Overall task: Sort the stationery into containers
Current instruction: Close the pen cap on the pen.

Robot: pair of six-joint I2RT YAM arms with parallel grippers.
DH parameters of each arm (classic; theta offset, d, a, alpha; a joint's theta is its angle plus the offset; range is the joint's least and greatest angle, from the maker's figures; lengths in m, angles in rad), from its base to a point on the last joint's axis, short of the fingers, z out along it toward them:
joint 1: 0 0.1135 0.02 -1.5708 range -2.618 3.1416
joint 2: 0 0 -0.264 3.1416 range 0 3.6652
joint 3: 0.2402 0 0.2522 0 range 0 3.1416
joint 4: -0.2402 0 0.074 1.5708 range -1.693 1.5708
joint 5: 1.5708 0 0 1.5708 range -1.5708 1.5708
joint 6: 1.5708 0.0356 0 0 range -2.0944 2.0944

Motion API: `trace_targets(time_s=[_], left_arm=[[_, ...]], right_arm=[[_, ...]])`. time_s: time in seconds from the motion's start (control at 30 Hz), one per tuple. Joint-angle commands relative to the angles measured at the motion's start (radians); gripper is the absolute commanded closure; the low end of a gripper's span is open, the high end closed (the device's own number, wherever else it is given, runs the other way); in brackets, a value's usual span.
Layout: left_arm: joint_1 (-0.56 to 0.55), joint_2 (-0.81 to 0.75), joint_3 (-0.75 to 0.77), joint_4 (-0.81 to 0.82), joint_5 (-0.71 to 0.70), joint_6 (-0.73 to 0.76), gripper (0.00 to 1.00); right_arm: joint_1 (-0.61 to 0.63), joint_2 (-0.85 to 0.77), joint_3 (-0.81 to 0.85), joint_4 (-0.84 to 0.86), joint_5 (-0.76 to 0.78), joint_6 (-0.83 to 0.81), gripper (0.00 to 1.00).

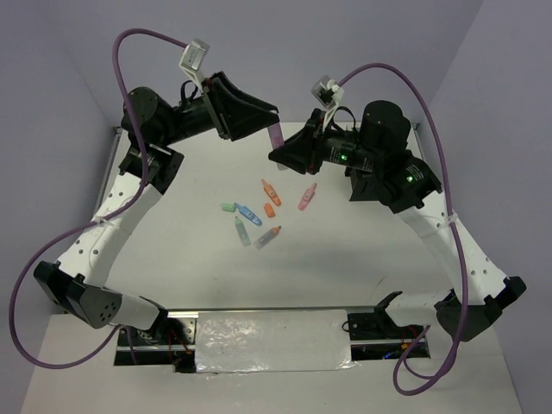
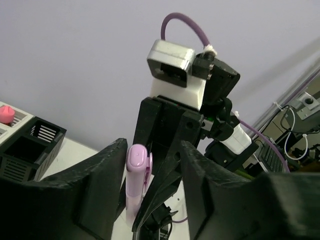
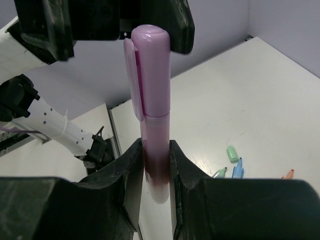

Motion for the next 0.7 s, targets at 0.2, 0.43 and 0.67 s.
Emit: trace_targets(time_s=[0.2,0.43,0.67], left_arm=[[-0.015,0.028,0.036,-0.066,0.009,0.037,0.76],[-0.034,0.042,0.044,-0.116,0.020,0.064,1.00],[-0.119,-0.006,-0.093,-0.189,0.018,0.138,1.00]], right_arm=[[0.010,0.021,0.093,0.019,-0.040,-0.008,1.00],[0.009,0.024,0.110,0.064,-0.008,0.004,1.00],[-0.002,0.083,0.255,0.125,0.064,0.015,1.00]])
